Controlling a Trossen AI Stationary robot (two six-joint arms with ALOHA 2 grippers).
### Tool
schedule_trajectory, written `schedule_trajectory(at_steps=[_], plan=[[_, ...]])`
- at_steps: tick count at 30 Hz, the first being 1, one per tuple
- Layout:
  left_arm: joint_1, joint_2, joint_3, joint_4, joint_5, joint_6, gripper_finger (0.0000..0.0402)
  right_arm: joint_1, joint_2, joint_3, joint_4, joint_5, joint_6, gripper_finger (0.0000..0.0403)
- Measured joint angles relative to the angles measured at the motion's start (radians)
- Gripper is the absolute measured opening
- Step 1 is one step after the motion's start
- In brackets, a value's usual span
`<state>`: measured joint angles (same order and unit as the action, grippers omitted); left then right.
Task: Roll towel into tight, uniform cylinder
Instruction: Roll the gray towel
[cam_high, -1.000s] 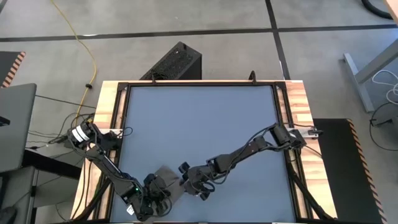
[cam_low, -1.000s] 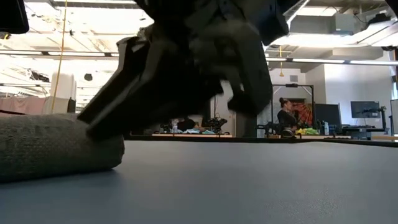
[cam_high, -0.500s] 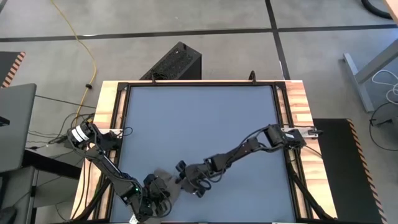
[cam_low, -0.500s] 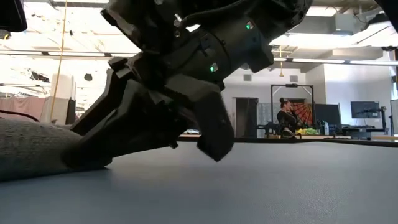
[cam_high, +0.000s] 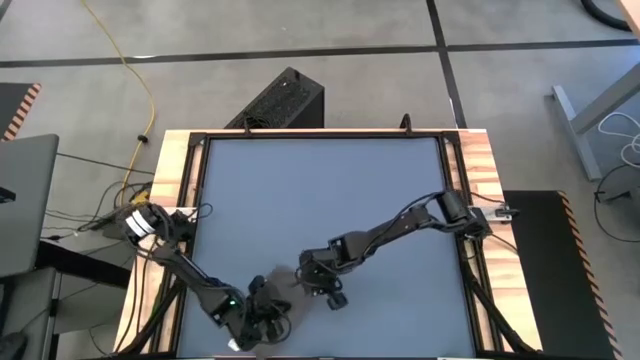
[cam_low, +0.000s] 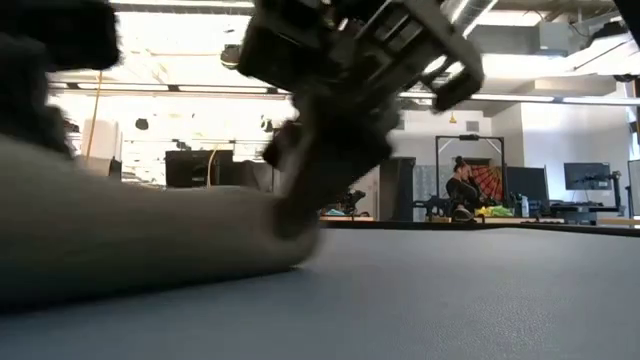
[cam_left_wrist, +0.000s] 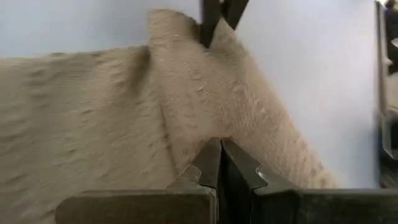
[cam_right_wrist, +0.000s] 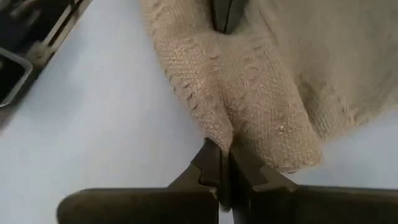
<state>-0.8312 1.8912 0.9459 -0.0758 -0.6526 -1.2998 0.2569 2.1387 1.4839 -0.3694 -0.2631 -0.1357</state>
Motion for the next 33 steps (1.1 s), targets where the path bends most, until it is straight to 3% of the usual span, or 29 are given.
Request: schedule_trajectory(at_steps=[8,12,16,22,33], plan=[[0.122,0.011,-0.002,0.173,-0.057,0.286,0.0,-0.011,-0.043,-0.002,-0.394,-0.138,0.21,0.0027],[0.164,0.011,-0.003,0.252,0.01,0.388,0.0,-0.009,-0.042,-0.003,-0.402,-0.179,0.283,0.0029],[0.163,0.011,-0.002,0.321,-0.008,0.46,0.0,-0.014,-0.041,-0.003,-0.396,-0.232,0.319,0.0027],[0.112,0.004,-0.002,0.33,-0.134,0.481,0.0,-0.044,-0.038,-0.004,-0.39,-0.299,0.323,0.0029],[0.018,0.007,-0.002,0.339,-0.122,0.397,0.0,-0.103,-0.036,-0.006,-0.377,-0.4,0.323,0.0029]])
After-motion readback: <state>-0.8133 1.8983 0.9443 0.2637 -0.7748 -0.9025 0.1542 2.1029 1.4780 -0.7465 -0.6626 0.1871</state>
